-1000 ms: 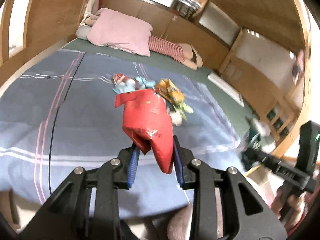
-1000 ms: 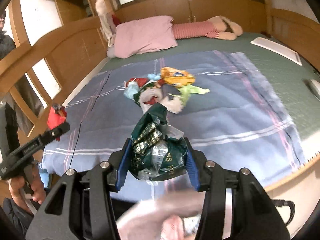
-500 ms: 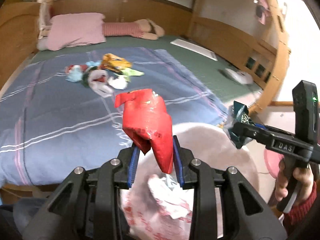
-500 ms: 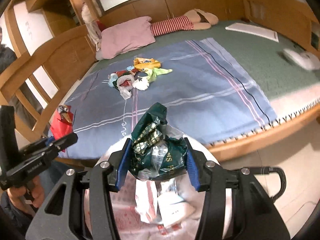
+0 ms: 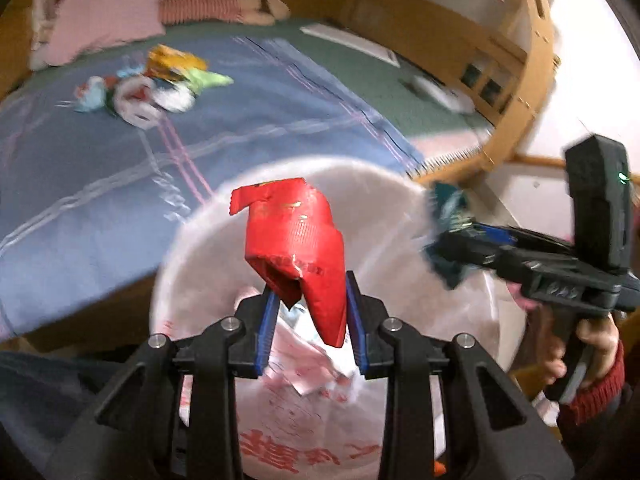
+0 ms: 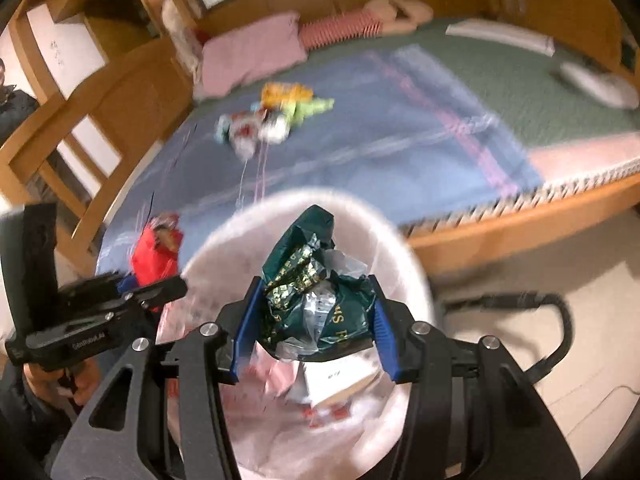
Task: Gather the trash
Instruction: 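Carry the red wrapper and green bag to the wastebasket and open both tools, then grasp a white tissue with the right tool while the left tool grasps another tissue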
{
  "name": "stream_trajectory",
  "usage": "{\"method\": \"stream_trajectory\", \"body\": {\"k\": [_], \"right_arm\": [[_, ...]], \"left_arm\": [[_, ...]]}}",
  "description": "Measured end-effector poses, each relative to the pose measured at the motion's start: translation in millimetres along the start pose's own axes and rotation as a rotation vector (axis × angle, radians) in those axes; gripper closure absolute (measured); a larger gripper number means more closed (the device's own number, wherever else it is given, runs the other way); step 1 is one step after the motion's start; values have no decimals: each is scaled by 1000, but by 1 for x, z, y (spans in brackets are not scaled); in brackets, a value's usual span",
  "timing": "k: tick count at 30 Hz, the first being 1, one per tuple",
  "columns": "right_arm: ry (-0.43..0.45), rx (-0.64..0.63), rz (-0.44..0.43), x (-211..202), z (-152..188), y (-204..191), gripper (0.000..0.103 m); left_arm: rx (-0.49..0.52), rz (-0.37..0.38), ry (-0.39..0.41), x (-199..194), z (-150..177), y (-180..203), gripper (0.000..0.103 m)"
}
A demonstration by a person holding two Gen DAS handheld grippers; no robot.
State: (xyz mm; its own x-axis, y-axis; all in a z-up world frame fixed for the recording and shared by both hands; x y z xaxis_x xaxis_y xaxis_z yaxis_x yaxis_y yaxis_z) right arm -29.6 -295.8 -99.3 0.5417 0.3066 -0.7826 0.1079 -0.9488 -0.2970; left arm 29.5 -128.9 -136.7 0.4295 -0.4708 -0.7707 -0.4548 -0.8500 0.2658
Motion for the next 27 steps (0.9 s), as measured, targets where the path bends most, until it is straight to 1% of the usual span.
{"method": "stream_trajectory", "body": {"k": [1, 2, 3, 4, 5, 7, 8, 10, 12, 14, 16, 17, 18, 19, 21, 22, 23, 24, 25, 26, 27], "right_arm": [[0, -5, 34, 1, 0, 1, 44], [13, 3, 49, 0, -1, 2, 38], [32, 21, 52, -2, -2, 4, 31], [66, 71, 8, -10, -6, 10, 29], [82, 94, -23, -13, -6, 13, 25], [123, 135, -63, -21, -8, 20, 24], [156, 155, -62, -27, -10, 24, 23], [195, 179, -55, -34, -11, 28, 23], [201, 191, -55, -34, -13, 30, 22], [196, 195, -40, -33, -18, 32, 22], [194, 194, -29, -32, -22, 31, 18], [193, 197, -31, -30, -25, 30, 16], [189, 200, -40, -27, -30, 28, 16], [183, 202, -45, -24, -37, 26, 16], [171, 189, -33, -17, -49, 21, 14], [156, 154, -12, -11, -64, 12, 14], [152, 138, -2, -7, -68, 7, 14], [143, 105, 11, 1, -80, -2, 14], [137, 92, 14, 6, -85, -7, 14], [125, 75, 13, 16, -98, -14, 14], [118, 68, 9, 27, -112, -21, 14]], "left_arm": [[14, 6, -15, 3, 2, 3, 61], [29, 7, -32, 7, 5, 6, 54], [36, 1, -40, 10, 7, 8, 41], [41, 5, -47, 12, 9, 10, 34], [42, 12, -53, 14, 10, 10, 32], [36, 2, -52, 15, 13, 9, 18], [28, -12, -42, 13, 12, 6, 15], [9, -29, -17, 8, 8, -1, 14], [-20, -40, 26, -2, 2, -10, 11], [-42, -12, 71, -13, -6, -19, 7], [-68, 37, 105, -23, -13, -31, 4], [-80, 48, 123, -28, -18, -39, 4], [-89, 31, 141, -32, -26, -49, 4], [-99, -5, 155, -34, -32, -60, 4], [-147, -159, 171, -36, -52, -94, 4], [-198, -240, 180, -34, -65, -118, 4], [-235, -277, 186, -31, -72, -133, 4], [-292, -325, 178, -23, -86, -156, 4], [-358, -386, 154, -13, -99, -180, 4], [-422, -448, 132, -4, -109, -201, 4], [-470, -498, 128, 2, -115, -218, 4]]}}
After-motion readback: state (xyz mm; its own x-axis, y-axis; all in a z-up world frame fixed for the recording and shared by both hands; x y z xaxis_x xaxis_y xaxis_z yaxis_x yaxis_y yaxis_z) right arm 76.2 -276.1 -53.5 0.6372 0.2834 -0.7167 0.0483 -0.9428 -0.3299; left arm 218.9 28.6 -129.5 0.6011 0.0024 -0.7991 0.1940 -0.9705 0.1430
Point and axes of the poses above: each gripper's, at about its wrist camera, not at the fingertips, and x roughly the way its jaws point, y to its right, z to its underside, the point moved 3 cm from there along x, roughly the way its jaws point
